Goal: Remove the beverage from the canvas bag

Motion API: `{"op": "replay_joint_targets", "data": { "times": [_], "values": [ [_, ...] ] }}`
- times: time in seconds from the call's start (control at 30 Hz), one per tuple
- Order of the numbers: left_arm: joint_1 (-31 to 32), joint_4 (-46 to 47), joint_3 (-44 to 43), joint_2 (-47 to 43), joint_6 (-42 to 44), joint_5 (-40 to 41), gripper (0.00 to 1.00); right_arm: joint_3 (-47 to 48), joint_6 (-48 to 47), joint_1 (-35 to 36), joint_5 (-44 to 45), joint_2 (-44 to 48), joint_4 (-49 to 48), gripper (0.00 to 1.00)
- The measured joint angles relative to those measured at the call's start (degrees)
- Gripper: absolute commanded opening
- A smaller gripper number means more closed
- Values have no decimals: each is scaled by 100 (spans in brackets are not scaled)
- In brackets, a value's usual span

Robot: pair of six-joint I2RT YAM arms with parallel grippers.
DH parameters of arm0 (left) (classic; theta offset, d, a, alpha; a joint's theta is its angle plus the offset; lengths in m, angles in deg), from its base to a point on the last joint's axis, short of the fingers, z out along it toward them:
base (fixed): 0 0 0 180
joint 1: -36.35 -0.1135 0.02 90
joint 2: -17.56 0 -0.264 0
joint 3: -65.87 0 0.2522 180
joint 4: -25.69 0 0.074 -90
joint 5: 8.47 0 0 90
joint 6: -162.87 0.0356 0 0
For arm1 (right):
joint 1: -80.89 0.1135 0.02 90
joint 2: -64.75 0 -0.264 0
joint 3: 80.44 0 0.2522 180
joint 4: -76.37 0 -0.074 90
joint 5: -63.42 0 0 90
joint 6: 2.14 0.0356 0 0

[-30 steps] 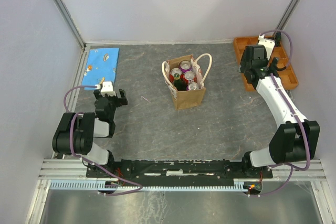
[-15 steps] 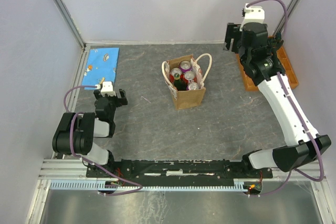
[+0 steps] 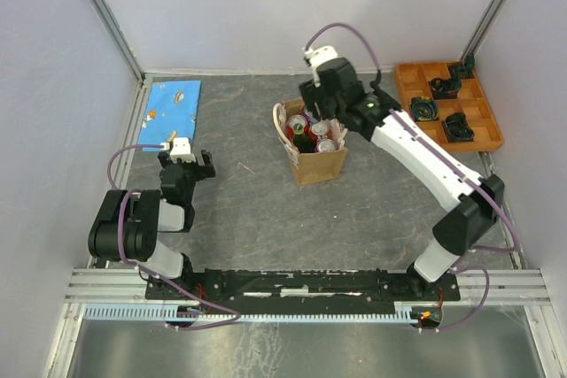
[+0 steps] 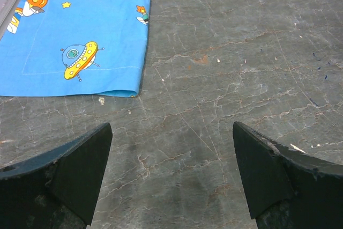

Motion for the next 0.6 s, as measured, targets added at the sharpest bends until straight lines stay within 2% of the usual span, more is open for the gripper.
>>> {"op": "replay_joint_targets", "data": {
  "times": [0.37,0.6],
  "values": [
    [0,0,0,0,0,0,99,-70,446,116,-286,-175,717,76],
    [0,0,0,0,0,0,99,-697,691,111,-675,-284,748,76]
  ]
}}
